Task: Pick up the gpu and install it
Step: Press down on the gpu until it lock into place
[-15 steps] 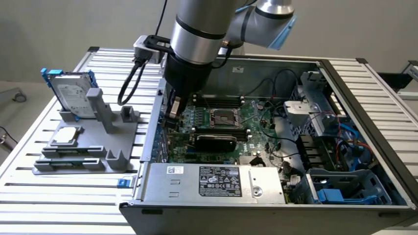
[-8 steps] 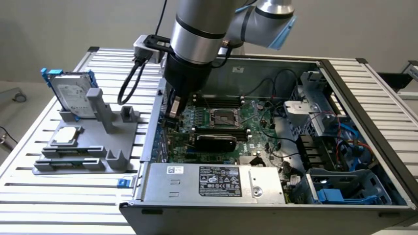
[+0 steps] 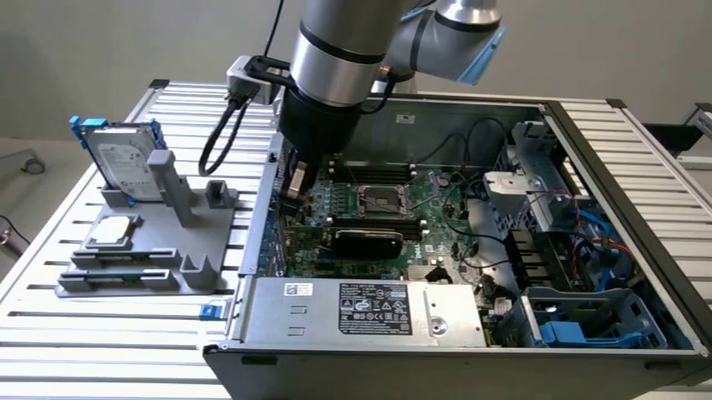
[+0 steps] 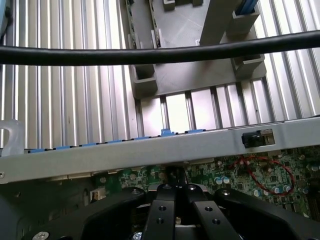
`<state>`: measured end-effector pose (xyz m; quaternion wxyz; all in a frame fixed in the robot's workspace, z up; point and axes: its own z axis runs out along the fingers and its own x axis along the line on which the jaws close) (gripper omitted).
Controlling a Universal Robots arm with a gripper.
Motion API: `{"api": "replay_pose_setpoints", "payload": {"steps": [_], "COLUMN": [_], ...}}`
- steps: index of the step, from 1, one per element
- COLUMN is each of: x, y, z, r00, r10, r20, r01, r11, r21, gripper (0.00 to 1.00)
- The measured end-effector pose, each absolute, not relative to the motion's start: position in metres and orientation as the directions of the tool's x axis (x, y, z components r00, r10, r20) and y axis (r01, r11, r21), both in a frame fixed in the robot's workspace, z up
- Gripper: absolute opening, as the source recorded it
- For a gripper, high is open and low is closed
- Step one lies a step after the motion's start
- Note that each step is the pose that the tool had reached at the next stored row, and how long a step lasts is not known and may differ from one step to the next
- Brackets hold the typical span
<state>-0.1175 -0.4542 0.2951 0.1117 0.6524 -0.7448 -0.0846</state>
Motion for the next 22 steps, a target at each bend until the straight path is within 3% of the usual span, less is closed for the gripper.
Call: {"api": "replay_pose_setpoints", "payload": {"steps": [22], "x": [-0.1172], "y": [-0.4541], "z": [0.2898], "r00": [-0.139], "r10": [-0.989], "r20": [0.056], "r01": [-0.948], "r11": [0.149], "r21": [0.28], "gripper": [0.11]}}
